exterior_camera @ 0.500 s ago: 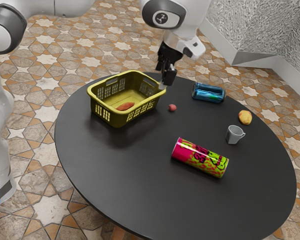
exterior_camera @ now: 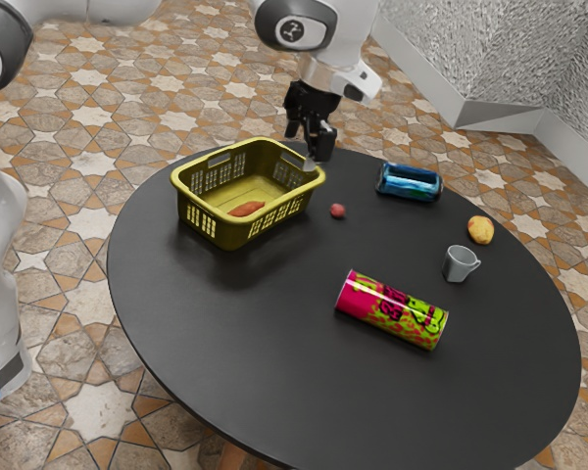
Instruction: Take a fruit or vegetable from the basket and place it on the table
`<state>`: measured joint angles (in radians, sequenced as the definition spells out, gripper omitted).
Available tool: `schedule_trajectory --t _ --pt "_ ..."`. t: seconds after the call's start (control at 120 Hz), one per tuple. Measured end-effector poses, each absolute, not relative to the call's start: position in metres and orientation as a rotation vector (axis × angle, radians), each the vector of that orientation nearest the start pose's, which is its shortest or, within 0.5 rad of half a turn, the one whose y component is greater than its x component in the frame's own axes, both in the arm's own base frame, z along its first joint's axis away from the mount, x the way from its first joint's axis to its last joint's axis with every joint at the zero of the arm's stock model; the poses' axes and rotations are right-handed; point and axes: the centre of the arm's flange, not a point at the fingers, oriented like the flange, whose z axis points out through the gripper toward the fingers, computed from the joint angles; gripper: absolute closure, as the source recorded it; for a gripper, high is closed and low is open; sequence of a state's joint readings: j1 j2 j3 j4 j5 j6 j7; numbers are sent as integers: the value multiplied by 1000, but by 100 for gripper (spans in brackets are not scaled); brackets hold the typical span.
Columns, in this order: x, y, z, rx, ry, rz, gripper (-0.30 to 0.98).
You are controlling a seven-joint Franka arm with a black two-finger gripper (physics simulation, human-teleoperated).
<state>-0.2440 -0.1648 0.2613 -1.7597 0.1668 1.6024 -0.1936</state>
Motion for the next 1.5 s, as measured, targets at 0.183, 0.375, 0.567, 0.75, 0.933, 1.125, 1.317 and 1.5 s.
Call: schedule_trajectory --t 0.183,0.375,0.567,0.75,0.933,1.125,1.317,1.5 --pt "494 66 586 -3007 -586 64 0" --pt "473 96 580 -2994 -813 59 0" --pt "466 108 548 -2961 -944 107 0" --pt "461 117 524 -2938 -1032 128 0" --pt "461 119 510 -2926 -1034 104 0" --pt "460 121 498 -2928 -1011 94 0" --pt "460 122 490 -2949 -970 52 0" --pt "455 134 480 -2963 -962 31 0"
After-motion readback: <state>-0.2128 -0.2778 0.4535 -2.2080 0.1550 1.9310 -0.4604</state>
